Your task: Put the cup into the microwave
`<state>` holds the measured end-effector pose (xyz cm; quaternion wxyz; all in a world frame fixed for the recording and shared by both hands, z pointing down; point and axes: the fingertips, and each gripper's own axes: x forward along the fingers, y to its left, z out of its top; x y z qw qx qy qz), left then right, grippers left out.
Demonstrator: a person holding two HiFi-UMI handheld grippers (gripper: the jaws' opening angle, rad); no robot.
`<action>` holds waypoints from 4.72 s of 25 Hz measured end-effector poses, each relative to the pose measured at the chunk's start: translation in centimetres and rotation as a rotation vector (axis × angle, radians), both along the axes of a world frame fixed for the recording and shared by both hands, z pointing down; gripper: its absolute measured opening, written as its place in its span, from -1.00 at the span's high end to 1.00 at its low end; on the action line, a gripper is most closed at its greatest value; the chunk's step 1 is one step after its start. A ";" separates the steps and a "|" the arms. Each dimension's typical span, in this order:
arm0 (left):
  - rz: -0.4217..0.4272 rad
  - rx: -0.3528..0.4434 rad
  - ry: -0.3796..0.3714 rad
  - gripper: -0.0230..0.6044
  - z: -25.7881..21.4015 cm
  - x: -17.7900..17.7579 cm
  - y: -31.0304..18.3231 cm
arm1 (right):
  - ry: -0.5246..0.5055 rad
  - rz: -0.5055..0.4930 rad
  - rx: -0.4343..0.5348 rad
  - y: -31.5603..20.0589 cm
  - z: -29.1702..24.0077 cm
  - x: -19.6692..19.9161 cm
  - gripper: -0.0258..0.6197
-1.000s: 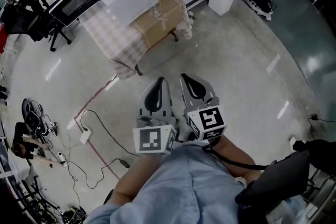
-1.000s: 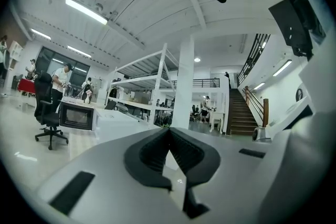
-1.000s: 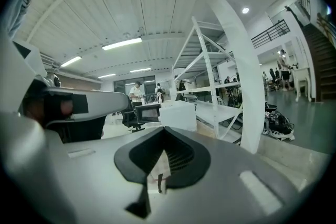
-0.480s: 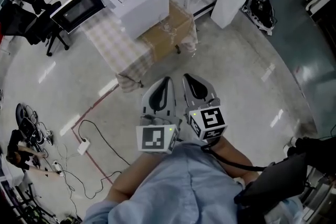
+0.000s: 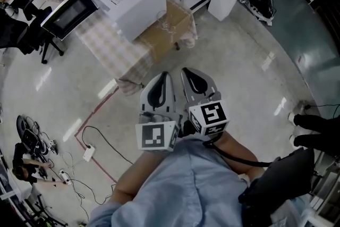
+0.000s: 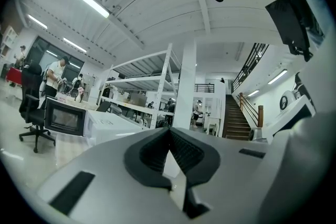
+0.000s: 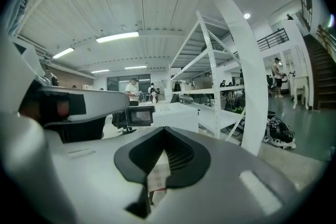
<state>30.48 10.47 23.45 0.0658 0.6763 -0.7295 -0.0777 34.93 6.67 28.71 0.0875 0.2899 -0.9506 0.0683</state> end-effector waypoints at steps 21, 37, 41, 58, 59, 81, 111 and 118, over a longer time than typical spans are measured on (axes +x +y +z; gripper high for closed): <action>-0.051 -0.123 -0.006 0.90 3.3 -3.1 -10.6 | -0.004 -0.002 -0.069 -11.6 2.9 -2.5 0.92; -0.100 -0.161 -0.042 0.90 2.7 -3.7 -20.7 | -0.057 -0.062 -0.080 -22.5 2.2 -4.3 0.92; -0.126 -0.140 -0.076 0.90 1.3 -4.5 -21.4 | -0.094 -0.086 -0.064 -23.6 0.9 -5.5 0.92; -0.175 -0.133 -0.003 0.90 5.5 -9.5 -24.0 | -0.038 -0.128 -0.074 -26.0 5.7 -10.3 0.92; -0.173 -0.136 0.005 0.90 6.5 -9.9 -24.2 | -0.029 -0.127 -0.080 -26.1 6.8 -10.6 0.92; -0.191 -0.184 0.103 0.90 18.6 -16.0 -25.1 | 0.115 -0.157 -0.202 -26.2 23.4 -16.3 -0.60; -0.173 -0.282 0.167 0.90 23.4 -20.0 -27.0 | 0.239 -0.186 -0.113 -30.3 26.7 -21.8 -0.39; -0.159 -0.263 0.122 0.90 22.9 -19.3 -27.4 | 0.279 -0.186 -0.048 -30.4 26.8 -21.2 -0.21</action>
